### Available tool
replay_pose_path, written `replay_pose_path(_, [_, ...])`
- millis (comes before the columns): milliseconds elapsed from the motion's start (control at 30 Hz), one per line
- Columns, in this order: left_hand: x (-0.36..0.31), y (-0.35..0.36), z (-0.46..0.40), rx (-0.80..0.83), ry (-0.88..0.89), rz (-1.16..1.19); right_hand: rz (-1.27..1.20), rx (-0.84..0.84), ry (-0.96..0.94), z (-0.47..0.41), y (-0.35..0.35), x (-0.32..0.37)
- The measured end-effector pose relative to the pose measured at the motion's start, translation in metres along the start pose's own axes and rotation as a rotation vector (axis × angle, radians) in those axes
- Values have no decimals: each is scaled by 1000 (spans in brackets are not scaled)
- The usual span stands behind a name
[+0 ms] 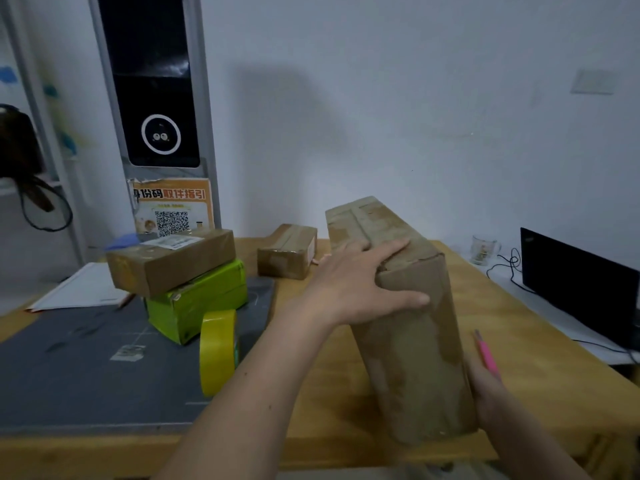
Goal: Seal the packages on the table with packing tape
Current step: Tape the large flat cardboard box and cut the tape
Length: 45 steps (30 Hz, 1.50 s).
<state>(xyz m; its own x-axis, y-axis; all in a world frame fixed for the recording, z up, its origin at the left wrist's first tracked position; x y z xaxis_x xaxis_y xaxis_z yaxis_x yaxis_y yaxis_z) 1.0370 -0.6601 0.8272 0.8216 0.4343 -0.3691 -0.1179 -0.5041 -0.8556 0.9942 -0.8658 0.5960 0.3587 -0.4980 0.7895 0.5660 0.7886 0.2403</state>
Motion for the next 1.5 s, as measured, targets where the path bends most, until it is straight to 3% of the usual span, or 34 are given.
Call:
replay_pose_path(133, [23,-8,9,-111,-121,84,-14,57,57,1,0,-13])
replay_pose_path(267, [66,-1,31,-220,-249,288,-204,111,-100,19,-10,25])
replay_pose_path(400, [113,54,60,-293,-424,993,206,86,-406,82,5,103])
replay_pose_path(567, [131,130,68,-397,-710,1509,794,8,-906,160,59,170])
replay_pose_path(667, [124,157,61,-522,-806,1799,1063,7,-1072,196,100,174])
replay_pose_path(733, [119,170,61,-631,-924,1834,1223,-24,-1159,216,124,168])
replay_pose_path(833, [104,180,53,-669,-958,1881,1495,-193,-1331,238,153,148])
replay_pose_path(933, [94,190,47,-638,-934,1988,1582,-376,-1487,253,162,127])
replay_pose_path(1033, [92,202,45,-655,-943,2105,1621,-522,-1472,246,162,115])
replay_pose_path(1300, [90,233,42,-683,-971,2237,1765,-464,-1366,215,154,93])
replay_pose_path(1500, [108,206,33,-579,-841,2164,1378,-384,-1421,237,137,113])
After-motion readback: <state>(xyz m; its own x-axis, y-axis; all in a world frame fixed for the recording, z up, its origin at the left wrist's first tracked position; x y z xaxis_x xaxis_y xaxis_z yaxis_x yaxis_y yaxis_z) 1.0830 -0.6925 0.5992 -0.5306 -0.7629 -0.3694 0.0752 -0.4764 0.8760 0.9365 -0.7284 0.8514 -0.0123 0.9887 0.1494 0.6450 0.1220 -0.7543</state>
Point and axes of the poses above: each hand's wrist, its own z-axis away from the middle knuckle, its own y-axis out of the palm, x = y × z, the point moved 10 cm from there along -z, towards the middle knuckle, and after that the axes turned 12 degrees about y, right-handed, at the moved point
